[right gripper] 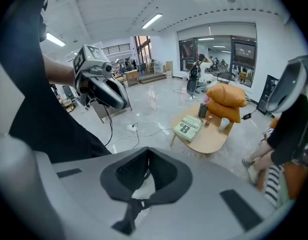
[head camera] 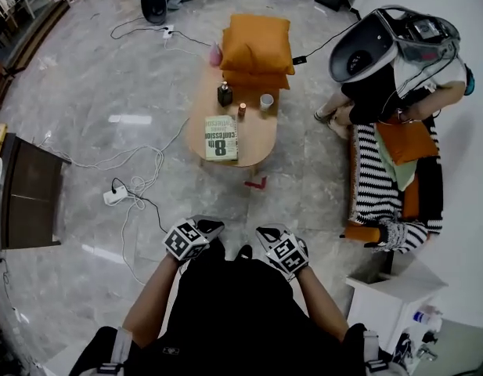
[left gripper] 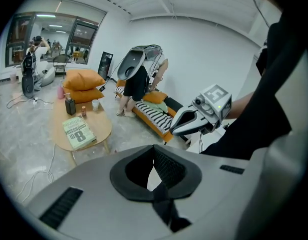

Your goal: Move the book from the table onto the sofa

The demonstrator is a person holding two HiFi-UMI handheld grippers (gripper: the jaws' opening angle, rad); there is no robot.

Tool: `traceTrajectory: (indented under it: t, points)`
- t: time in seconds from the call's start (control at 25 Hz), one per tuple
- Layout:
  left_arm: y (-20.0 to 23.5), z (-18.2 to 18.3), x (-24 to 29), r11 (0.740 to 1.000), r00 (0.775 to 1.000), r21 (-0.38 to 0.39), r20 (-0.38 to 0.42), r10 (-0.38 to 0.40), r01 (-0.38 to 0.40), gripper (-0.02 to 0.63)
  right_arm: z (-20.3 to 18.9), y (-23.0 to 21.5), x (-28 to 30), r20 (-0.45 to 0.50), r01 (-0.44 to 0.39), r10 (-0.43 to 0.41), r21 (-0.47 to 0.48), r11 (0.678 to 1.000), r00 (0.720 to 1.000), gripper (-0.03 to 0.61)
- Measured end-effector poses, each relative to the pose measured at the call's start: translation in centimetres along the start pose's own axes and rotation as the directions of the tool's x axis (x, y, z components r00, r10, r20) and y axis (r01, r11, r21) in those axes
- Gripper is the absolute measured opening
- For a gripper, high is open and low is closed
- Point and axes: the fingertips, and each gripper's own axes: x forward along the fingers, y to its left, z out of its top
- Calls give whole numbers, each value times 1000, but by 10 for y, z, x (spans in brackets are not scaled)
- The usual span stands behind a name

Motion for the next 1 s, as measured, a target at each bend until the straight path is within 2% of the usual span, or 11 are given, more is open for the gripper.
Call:
traceTrajectory:
  t: [0.44,0.6,0.72,0.88,1.0]
  points:
    - [89,-2,-35,1000,999,-21,43,-2,3,11,73,-5,63,-14,4,-4,-20,1000,1000,9]
    - [104,-2,-44,999,998,-44,61,0,3,11,97,-18,74,28,-3,1,56,998,1000,9]
    - [115,-2,-48,999,997,-53,71,2,1,11,112,-29,82,31,12,-14,44,999,999,9]
    - [124,-1,-51,997,997,-72,79,1,5,12,129,-42,92,55,2,-7,92,996,998,9]
    - [132,1,-53,996,997,-85,82,8,-1,11,141,-50,99,66,-9,4,73,997,998,9]
